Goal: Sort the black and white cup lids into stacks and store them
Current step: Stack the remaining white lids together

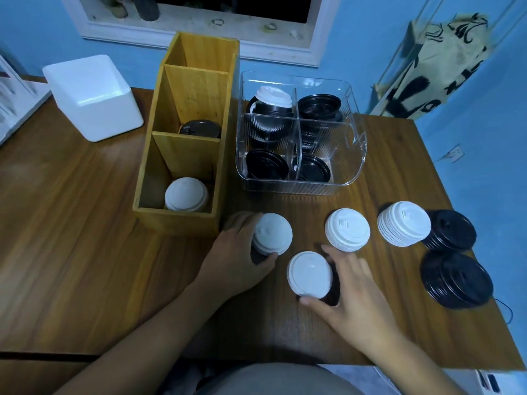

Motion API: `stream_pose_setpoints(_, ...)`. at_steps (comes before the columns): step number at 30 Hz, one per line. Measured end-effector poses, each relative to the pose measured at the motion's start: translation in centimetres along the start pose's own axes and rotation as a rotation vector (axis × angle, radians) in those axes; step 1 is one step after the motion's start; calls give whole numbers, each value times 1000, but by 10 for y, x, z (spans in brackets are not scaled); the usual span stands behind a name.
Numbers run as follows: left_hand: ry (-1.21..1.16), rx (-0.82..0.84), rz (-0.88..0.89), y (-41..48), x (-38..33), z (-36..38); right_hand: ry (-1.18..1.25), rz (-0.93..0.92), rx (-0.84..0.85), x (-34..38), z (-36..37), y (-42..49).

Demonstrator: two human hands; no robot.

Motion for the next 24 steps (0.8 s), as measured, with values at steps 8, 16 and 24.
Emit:
stream_pose_setpoints(8,-18,2,20,0,0,0,155,-65,119,2,-3,7)
stream_pose_setpoints(16,-35,7,22,0,3,1,113,-172,101,-1,-6,19)
stream_pose_setpoints(24,-36,41,62,2,5,3,123,-225,178,21,-16,82)
Point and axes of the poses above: each hand's wrist, its own y-axis towards the middle knuckle, its own z-axis out of the palm, x = y × z, the point moved 2 cm from there along y, towards the middle knuckle, and after that the axes turned 2 degrees about x, right-handed, at the moved point
